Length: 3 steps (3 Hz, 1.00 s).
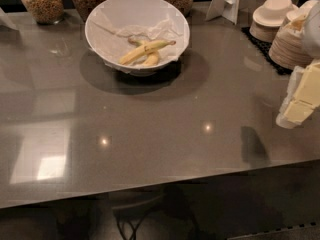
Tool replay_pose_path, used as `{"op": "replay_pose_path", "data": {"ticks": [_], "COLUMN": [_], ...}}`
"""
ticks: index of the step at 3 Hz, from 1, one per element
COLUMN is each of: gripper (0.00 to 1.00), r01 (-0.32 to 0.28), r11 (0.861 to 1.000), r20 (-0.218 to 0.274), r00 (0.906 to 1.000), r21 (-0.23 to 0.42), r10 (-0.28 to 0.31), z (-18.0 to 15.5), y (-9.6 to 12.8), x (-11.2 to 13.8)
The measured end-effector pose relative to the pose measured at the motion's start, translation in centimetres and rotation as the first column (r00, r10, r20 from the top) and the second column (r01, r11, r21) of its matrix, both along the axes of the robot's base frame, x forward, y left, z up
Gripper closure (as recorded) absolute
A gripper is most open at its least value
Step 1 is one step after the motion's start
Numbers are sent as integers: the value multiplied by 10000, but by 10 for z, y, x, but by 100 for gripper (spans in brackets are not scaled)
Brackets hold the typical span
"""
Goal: Pick banana from white bowl
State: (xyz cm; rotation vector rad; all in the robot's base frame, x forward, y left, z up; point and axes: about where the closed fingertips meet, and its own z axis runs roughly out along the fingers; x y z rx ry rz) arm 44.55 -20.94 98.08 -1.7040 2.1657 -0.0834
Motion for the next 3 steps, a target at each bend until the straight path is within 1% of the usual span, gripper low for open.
{"op": "replay_pose_path", "data": {"ticks": [1, 2, 3], "gripper": [0, 0, 0], "r01": [-328, -714, -1174], "r11": [9971, 9849, 9662], "r20": [606, 1283, 1677], "r00": [9978, 9904, 9826], "r21": [684, 1578, 2297], "r10": [286, 513, 796], "z": [4, 9, 12], "y": [13, 32, 59], "x": [16, 47, 88]}}
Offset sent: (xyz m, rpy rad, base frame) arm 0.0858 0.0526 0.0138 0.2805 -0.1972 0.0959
